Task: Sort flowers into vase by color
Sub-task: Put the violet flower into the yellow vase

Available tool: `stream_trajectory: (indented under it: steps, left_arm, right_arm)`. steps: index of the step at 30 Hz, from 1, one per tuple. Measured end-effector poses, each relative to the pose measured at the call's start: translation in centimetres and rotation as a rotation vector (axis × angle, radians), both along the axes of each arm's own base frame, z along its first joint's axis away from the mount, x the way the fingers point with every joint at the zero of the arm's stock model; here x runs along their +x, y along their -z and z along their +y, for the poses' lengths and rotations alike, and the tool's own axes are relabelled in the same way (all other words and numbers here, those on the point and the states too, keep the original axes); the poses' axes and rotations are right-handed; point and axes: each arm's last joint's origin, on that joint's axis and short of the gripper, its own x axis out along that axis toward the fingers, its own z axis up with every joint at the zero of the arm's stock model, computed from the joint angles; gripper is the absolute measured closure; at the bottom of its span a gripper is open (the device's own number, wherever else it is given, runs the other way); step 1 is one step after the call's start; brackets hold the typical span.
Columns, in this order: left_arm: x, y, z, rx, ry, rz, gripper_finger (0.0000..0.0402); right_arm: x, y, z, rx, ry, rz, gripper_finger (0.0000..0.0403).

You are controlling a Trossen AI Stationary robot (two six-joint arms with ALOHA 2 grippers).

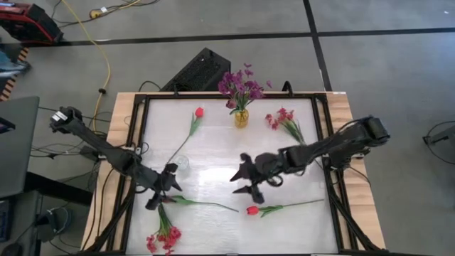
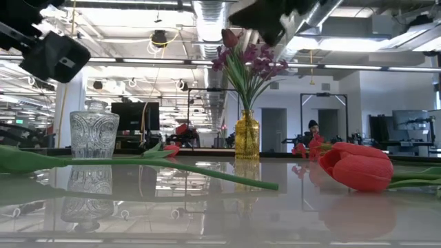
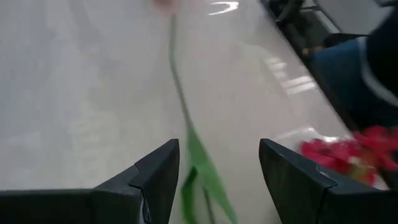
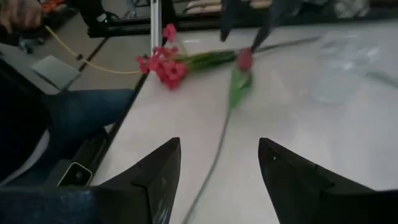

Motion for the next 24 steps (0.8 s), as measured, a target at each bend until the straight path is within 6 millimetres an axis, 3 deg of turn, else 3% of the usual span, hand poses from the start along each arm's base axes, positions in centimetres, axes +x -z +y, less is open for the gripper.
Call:
stream_trajectory:
  steps: [6, 14, 24]
  left_arm:
    - [0.7, 1.2, -0.3, 0.057, -0.029, 0.043, 0.0191]
    - [0.9, 1.3, -0.6, 0.026, -0.002, 0.053, 0.0191]
    - [1.0, 1.2, -0.6, 0.019, -0.009, 0.029, 0.0191]
  right_arm:
    - [4.9, 4.0, 1.6, 0.034, -0.027, 0.082, 0.0163]
    - [11.6, 6.4, 3.3, 0.015, -0.001, 0.278, 0.0163]
    - [16.5, 10.0, 4.9, -0.037, 0.003, 0.462, 0.0163]
